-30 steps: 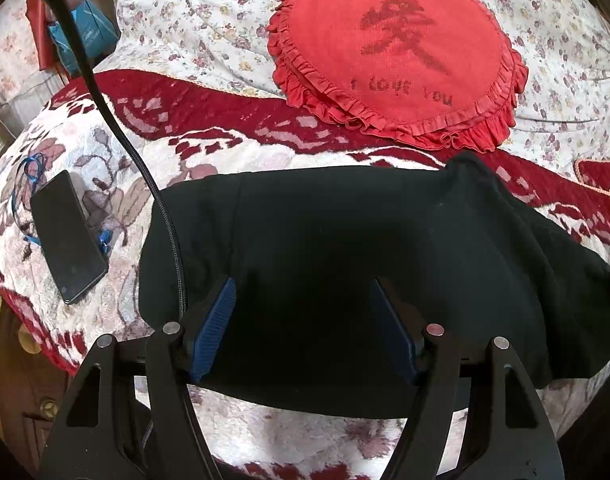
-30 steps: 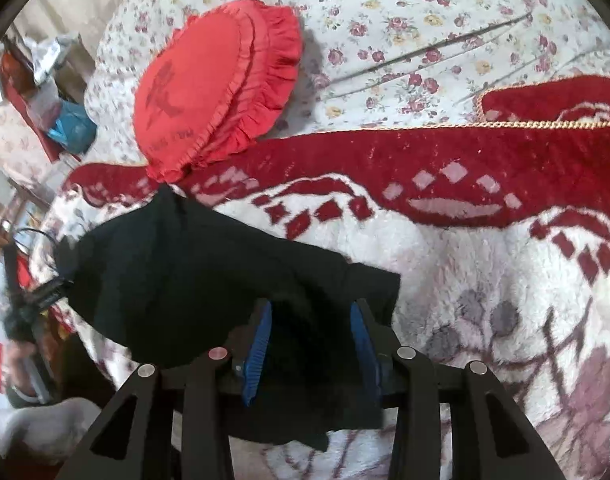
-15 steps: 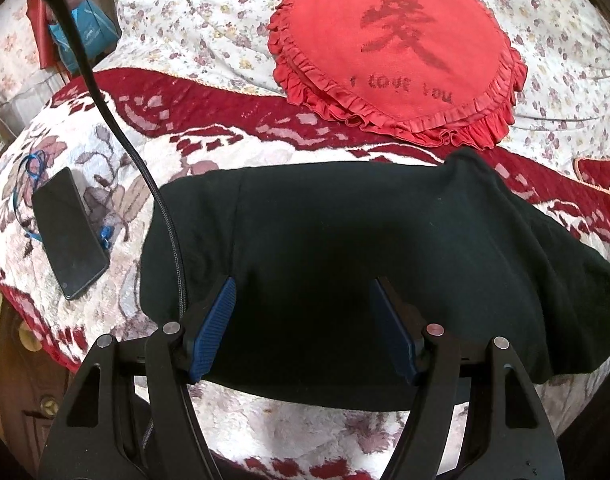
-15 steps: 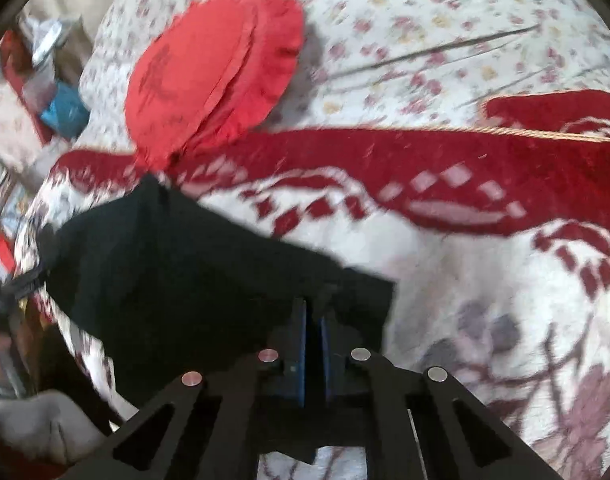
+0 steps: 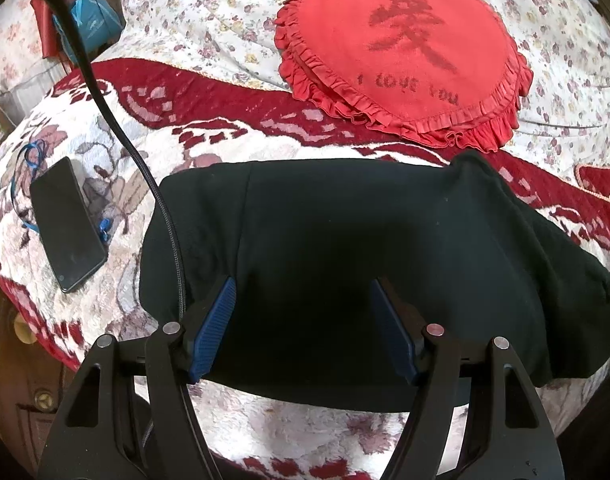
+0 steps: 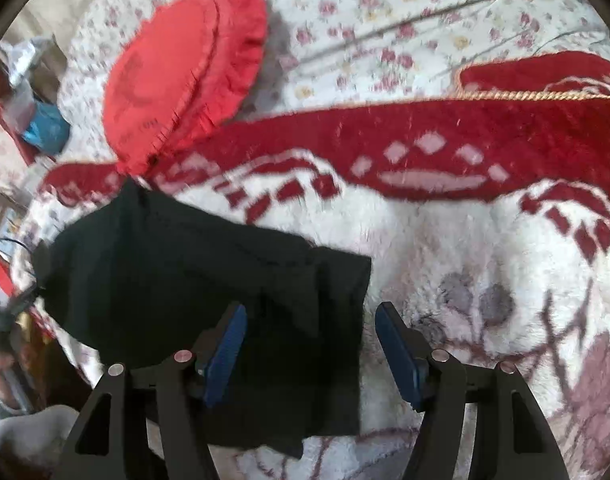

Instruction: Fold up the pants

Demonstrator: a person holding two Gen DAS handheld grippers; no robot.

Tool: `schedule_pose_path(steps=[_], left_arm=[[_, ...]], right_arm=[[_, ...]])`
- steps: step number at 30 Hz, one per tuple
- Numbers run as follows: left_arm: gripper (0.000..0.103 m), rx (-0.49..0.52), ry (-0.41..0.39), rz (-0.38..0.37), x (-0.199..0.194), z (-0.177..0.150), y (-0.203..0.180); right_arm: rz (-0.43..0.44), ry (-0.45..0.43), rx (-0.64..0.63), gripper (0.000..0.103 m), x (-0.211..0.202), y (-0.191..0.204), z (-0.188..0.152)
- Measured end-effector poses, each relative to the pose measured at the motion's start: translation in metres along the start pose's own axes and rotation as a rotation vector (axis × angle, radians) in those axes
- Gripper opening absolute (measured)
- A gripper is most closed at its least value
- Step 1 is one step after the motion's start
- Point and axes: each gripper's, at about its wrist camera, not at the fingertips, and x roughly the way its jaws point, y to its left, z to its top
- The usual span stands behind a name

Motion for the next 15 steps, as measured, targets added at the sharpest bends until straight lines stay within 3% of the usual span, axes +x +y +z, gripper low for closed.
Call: schedule_pose_path(steps=[1, 2, 3, 5, 8, 12, 14, 15], left_arm=[[0.07, 0.004, -0.002, 0.003, -0.001, 0.0, 0.0], [0.07, 0.008, -0.004, 0.008, -0.001, -0.001, -0.001], [0.07, 0.01, -0.002, 0.01, 0.0, -0.001, -0.001], [0.07, 0.009, 0.004, 0.012, 0.001, -0.001, 0.0], [0.07, 0.002, 0.0, 0.015, 0.001, 0.001, 0.002], [0.07, -0.014, -0.007, 0.018, 0.001, 0.003, 0.008], [0.07, -0.023, 0.0, 0.025, 0.004, 0.003, 0.011], [0.07, -0.027, 0.005, 0.029, 0.006, 0.002, 0.013]], right_arm=[[-0.006, 0.01, -0.005, 0.064, 0.008, 0.002, 0.0], [-0.007, 0.007, -0.002, 0.056, 0.012, 0.004, 0.0], [-0.004, -0.011, -0.013, 0.04, 0.014, 0.009, 0.002], [0.013, -0.027, -0.059, 0.021, 0.012, 0.022, 0.005], [-0.058, -0.071, -0.146, 0.019, 0.0, 0.038, 0.012], [-0.126, -0.147, -0.141, 0.018, -0.025, 0.03, 0.03], [-0.127, -0.143, -0.112, 0.018, -0.022, 0.024, 0.036], [-0.167, -0.115, -0.13, 0.018, -0.01, 0.025, 0.036]])
